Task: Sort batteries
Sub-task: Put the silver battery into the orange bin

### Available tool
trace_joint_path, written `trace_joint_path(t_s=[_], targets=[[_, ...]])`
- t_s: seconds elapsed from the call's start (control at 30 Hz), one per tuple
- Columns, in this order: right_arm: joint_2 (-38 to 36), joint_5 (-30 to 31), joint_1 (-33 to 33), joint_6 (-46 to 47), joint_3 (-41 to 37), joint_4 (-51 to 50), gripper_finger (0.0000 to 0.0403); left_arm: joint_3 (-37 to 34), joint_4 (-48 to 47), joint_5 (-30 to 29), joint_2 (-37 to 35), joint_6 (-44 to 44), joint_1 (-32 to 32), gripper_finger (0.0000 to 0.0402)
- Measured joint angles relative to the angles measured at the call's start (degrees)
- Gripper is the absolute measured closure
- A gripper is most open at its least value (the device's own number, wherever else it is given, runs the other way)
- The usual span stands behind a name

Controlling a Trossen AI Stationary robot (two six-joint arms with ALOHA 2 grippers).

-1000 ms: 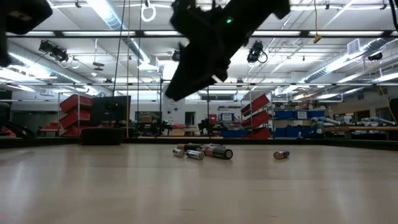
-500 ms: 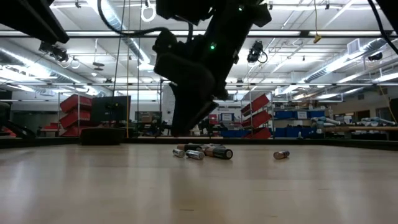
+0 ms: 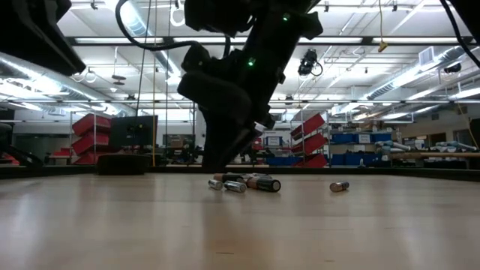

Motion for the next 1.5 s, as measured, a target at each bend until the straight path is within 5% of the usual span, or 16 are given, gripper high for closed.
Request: trace_joint_path(t_s=[1.03,1.37,1.5], targets=[[2.73,-2.05,-0.3,-4.1,-0.04,0.88,0.0279,-2.35,1.58,-1.55,0.04,-3.44,0.0,0.03],[2.71,-5.76,-1.46,-9.76,0.02,1.06,0.0387,-2.35,3.79,-3.9,0.04,-2.98,-0.02,0.03],[2.69,-6.08,-1.74,-11.39,0.02,2.04,0.0387,-2.35,5.98,-3.92,0.04,-2.8,-0.02,0.03]])
